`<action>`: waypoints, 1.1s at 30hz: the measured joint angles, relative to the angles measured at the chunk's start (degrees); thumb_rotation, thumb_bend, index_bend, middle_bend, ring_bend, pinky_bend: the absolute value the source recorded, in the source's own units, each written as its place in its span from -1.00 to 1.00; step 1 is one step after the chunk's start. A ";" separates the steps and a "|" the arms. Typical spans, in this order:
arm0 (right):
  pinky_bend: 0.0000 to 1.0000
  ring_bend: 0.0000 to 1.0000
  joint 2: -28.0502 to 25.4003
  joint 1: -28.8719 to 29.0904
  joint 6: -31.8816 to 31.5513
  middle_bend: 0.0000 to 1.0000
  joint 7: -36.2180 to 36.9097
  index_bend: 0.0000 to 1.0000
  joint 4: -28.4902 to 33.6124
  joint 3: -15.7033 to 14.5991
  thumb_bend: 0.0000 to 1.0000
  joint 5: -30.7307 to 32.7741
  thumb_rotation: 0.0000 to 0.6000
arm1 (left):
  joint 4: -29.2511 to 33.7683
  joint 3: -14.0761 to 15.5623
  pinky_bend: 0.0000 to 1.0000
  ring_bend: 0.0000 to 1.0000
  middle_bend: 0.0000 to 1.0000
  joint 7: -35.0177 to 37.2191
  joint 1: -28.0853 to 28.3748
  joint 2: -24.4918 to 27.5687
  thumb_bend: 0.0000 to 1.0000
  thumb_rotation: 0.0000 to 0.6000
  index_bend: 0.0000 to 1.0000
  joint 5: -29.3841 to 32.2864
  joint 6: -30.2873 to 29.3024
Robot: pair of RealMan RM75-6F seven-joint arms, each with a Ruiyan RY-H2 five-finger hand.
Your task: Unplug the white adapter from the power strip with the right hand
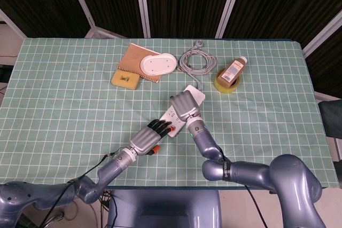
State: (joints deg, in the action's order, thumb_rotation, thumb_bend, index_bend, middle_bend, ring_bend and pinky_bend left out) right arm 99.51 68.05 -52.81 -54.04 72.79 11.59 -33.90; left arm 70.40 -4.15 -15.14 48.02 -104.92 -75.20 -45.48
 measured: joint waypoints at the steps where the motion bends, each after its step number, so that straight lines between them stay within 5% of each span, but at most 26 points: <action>1: 0.13 0.04 0.52 0.26 0.15 0.09 -0.03 0.57 -0.41 0.08 0.52 -0.02 1.00 | -0.06 0.01 -0.70 -0.94 -0.85 0.07 -0.01 0.00 -0.20 1.00 -0.76 0.00 0.02; 15: 0.13 0.04 3.70 1.67 0.05 0.09 0.10 0.57 -3.91 0.58 0.52 -1.22 1.00 | -0.54 0.32 -0.70 -0.94 -0.85 1.12 -0.17 0.58 -0.20 1.00 -0.76 -0.68 -0.06; 33: 0.14 0.04 -3.54 0.69 -6.09 0.09 -2.36 0.57 8.35 2.14 0.52 -1.69 1.00 | 2.51 -0.27 -0.70 -0.94 -0.85 -1.06 -0.63 2.07 -0.20 1.00 -0.76 0.48 -1.09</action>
State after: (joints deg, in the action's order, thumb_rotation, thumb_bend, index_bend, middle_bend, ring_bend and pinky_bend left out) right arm 95.97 68.74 -58.89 -56.40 81.14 13.73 -35.60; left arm 72.91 -4.42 -16.20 47.39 -102.86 -74.72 -46.57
